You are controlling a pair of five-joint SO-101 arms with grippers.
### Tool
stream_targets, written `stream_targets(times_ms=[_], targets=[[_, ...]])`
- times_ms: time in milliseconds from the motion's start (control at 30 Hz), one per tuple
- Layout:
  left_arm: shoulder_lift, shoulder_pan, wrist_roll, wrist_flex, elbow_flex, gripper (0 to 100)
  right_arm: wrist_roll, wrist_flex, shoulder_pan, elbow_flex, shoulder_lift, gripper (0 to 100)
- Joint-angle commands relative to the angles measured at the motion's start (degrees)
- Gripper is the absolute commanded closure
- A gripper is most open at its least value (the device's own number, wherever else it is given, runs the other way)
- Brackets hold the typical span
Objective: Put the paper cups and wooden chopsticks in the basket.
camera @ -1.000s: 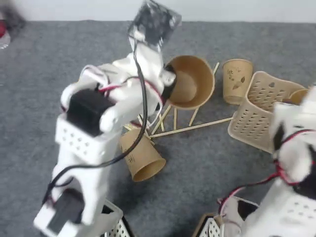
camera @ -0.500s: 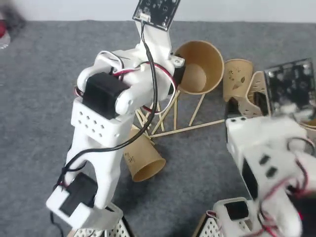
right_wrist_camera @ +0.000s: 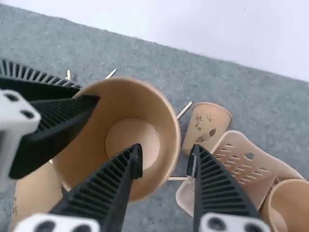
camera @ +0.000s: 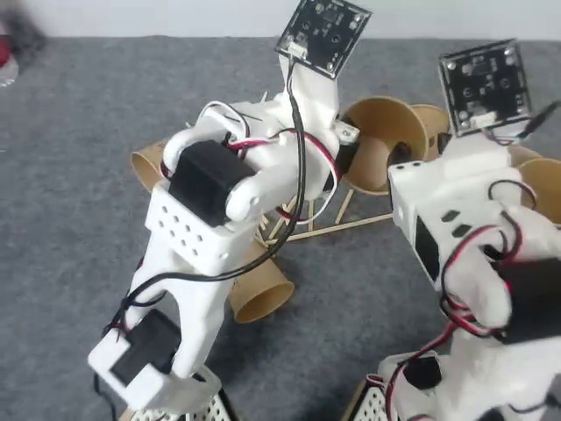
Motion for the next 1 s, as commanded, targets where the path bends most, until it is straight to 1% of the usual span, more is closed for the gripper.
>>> stream_targets(times_ms=[0, 67, 167, 200, 333, 467, 700, 800, 900, 967], targets=[[-2.99, 0.44, 0.70, 0.18, -1.45, 99, -0.79, -1.71, 4.97, -1.23, 2.68, 83.0], [-5.01, 0.44, 0.70, 0.18, -1.71, 99, -0.79, -1.54, 8.13, -0.18, 6.02, 83.0], [-8.26, 1.32, 0.70, 0.18, -1.45, 99, -0.79, -1.45, 10.86, 1.05, 11.12, 83.5], [-8.97, 1.67, 0.70, 0.18, -1.36, 99, -0.79, -1.45, 11.21, 1.05, 12.44, 85.4], [-10.11, 2.73, 0.70, 0.26, -1.36, 99, -0.35, -2.07, 10.77, 0.88, 13.23, 99.6], [-10.37, 2.81, 0.62, -0.09, 0.84, 99, 2.29, -1.54, 9.27, 0.44, 11.82, 99.2], [-10.46, 2.46, 0.44, -0.18, 2.86, 99, 2.46, -1.89, 9.63, 0.35, 5.93, 99.1], [-10.64, 1.23, 0.35, -0.18, 2.59, 99, 2.46, -1.80, 9.63, 0.35, 3.30, 99.1], [-10.64, -0.70, 0.53, 0.18, 2.86, 94, 2.46, -1.63, 9.63, 0.35, 1.01, 99.1], [-10.64, -2.37, 0.53, 1.14, 2.95, 88, 2.46, -1.45, 9.71, 0.35, -0.40, 99.1]])
